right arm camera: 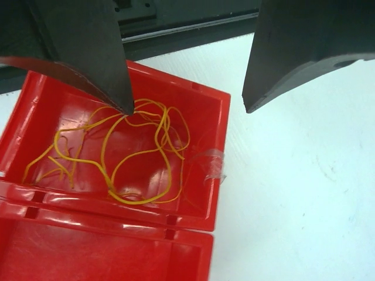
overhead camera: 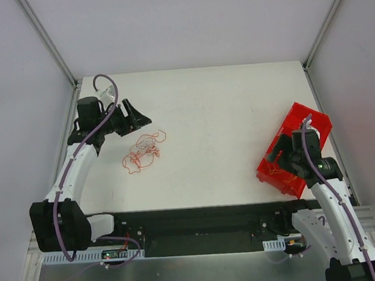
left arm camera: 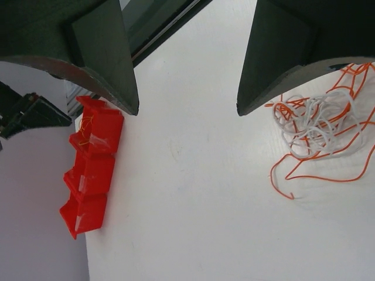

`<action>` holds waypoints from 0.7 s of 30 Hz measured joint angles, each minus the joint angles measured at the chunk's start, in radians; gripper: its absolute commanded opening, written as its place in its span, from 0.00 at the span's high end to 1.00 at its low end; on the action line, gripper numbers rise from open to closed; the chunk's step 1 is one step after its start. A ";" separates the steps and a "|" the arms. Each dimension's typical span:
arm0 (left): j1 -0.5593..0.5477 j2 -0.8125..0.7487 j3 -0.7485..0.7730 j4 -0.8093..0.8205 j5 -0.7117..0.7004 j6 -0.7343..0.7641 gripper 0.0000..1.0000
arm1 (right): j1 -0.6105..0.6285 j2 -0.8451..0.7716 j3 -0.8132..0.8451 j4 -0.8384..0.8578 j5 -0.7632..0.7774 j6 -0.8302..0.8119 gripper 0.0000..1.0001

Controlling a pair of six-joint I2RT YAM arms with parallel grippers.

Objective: Untangle the cables

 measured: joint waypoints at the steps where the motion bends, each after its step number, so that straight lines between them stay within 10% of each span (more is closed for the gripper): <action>1: 0.004 0.009 -0.003 0.000 -0.011 -0.005 0.34 | 0.000 0.000 0.004 -0.002 -0.014 -0.011 0.23; 21: 0.010 0.122 -0.182 -0.127 -0.372 -0.130 0.39 | 0.143 -0.004 -0.084 0.153 -0.430 -0.101 0.23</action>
